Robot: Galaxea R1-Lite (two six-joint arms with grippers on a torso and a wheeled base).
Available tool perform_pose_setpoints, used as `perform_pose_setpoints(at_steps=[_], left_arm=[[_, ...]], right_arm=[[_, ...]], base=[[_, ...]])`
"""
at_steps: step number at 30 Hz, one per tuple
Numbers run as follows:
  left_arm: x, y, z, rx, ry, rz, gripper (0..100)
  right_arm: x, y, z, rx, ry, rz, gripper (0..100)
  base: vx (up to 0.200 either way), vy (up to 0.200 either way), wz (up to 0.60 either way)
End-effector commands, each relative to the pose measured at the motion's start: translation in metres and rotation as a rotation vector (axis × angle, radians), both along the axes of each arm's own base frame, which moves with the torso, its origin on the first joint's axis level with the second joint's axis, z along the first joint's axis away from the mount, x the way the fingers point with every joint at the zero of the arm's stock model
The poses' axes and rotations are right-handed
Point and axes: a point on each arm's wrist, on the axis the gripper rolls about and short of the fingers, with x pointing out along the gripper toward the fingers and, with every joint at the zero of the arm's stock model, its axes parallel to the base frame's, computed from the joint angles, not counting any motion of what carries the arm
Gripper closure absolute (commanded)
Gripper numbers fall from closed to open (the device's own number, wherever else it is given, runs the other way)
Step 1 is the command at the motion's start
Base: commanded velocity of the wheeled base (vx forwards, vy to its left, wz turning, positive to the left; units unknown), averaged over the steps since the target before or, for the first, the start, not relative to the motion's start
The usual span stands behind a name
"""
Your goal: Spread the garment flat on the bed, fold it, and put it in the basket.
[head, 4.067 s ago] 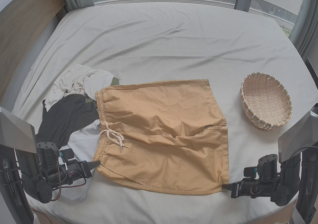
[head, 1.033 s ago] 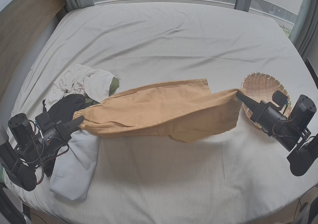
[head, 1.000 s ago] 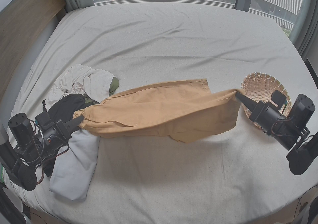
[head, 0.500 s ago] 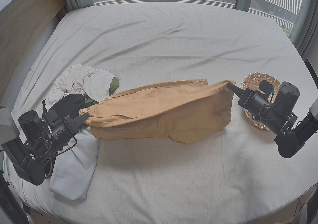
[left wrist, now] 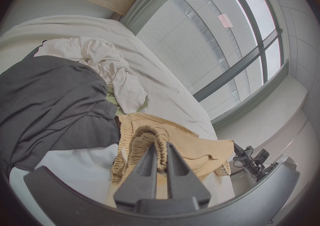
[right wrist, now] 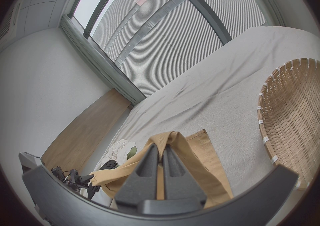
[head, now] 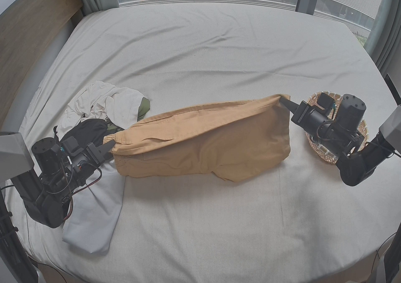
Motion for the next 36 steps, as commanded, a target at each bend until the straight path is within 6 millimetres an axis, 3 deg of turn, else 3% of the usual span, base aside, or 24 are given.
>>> perform_pose_setpoints(at_steps=[1, 2, 3, 5, 6, 11, 16, 21, 27, 36], left_arm=[[0.007, -0.001, -0.008, 0.0, 0.014, -0.002, 100], [0.011, -0.001, -0.007, 0.0, 0.004, -0.002, 100], [0.012, -0.001, -0.007, 0.0, 0.001, -0.002, 0], [0.016, -0.001, -0.009, 0.0, -0.004, -0.001, 0], [0.017, -0.001, -0.009, 0.0, -0.004, -0.002, 0], [0.025, 0.0, -0.008, -0.01, -0.02, 0.024, 0], [0.023, 0.001, -0.006, -0.008, -0.022, 0.069, 0], [0.011, 0.0, 0.001, -0.006, -0.024, 0.064, 0], [-0.011, -0.006, 0.007, 0.0, -0.006, 0.029, 0], [-0.049, -0.023, -0.004, 0.037, 0.085, -0.127, 0]], right_arm=[[0.011, 0.002, -0.01, -0.004, 0.016, 0.0, 100], [0.016, 0.001, -0.013, -0.004, 0.016, -0.006, 100], [0.018, 0.0, -0.014, -0.004, 0.014, -0.009, 100], [0.021, 0.001, -0.016, -0.003, 0.015, -0.008, 100], [0.021, 0.001, -0.017, -0.002, 0.019, -0.007, 0], [0.029, 0.001, -0.02, 0.006, 0.008, -0.018, 0], [0.025, 0.003, -0.019, 0.005, 0.011, -0.012, 0], [0.006, 0.004, -0.022, -0.001, 0.029, 0.004, 0], [-0.027, 0.003, -0.045, -0.018, 0.098, 0.023, 0], [-0.065, 0.004, -0.079, -0.018, 0.24, 0.056, 0]], base=[[0.0, 0.0, 0.0], [0.0, 0.0, 0.0], [0.0, 0.0, 0.0], [0.0, 0.0, 0.0], [0.0, 0.0, 0.0], [0.0, 0.0, 0.0], [0.0, 0.0, 0.0], [0.0, 0.0, 0.0], [0.0, 0.0, 0.0], [0.0, 0.0, 0.0]])
